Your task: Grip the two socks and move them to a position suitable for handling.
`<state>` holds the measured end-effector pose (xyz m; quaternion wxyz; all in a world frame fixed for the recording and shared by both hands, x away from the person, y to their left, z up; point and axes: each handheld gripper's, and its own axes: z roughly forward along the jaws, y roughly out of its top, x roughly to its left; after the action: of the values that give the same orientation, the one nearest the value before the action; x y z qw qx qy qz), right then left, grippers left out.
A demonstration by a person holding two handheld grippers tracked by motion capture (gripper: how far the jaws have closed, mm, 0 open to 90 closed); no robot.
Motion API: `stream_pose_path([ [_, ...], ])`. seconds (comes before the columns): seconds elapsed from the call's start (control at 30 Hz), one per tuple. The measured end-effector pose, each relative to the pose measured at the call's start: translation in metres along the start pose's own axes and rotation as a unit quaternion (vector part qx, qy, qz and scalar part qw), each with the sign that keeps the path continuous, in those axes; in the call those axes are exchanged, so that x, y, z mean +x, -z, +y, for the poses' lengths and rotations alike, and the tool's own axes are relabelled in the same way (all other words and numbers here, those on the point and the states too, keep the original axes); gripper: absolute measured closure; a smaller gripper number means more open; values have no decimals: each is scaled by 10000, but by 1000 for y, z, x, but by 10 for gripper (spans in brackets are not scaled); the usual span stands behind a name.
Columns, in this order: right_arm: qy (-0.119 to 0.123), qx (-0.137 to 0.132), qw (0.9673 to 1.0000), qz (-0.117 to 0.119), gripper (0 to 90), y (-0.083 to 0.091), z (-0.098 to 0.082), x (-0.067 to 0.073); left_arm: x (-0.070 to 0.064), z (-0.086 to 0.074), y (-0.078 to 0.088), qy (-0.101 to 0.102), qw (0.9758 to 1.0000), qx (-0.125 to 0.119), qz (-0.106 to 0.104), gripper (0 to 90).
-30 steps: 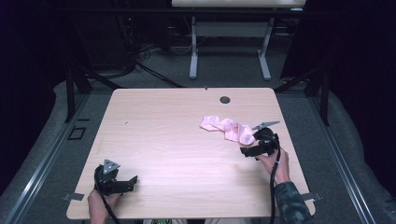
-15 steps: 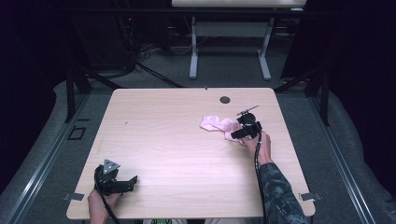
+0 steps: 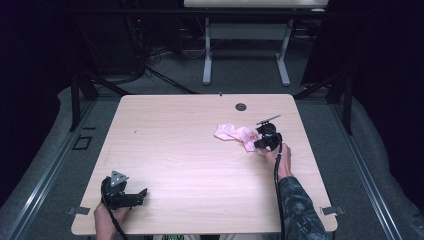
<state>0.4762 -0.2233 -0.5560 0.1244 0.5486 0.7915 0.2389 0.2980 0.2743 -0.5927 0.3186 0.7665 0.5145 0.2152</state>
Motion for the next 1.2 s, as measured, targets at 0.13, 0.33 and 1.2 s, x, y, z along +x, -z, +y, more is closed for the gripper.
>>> stream_pose_path([
  [0.13, -33, -87, 9999, 117, 804, 9, -1, 1, 0, 0, 0, 1, 10000, -1, 2, 3],
  [0.33, 188, 88, 9995, 223, 804, 26, -2, 5, 0, 0, 0, 6, 10000, -3, 5, 4],
  [1.2, 1524, 675, 9802, 1067, 803, 107, -34, 72, 0, 0, 0, 13, 10000, -14, 13, 4],
])
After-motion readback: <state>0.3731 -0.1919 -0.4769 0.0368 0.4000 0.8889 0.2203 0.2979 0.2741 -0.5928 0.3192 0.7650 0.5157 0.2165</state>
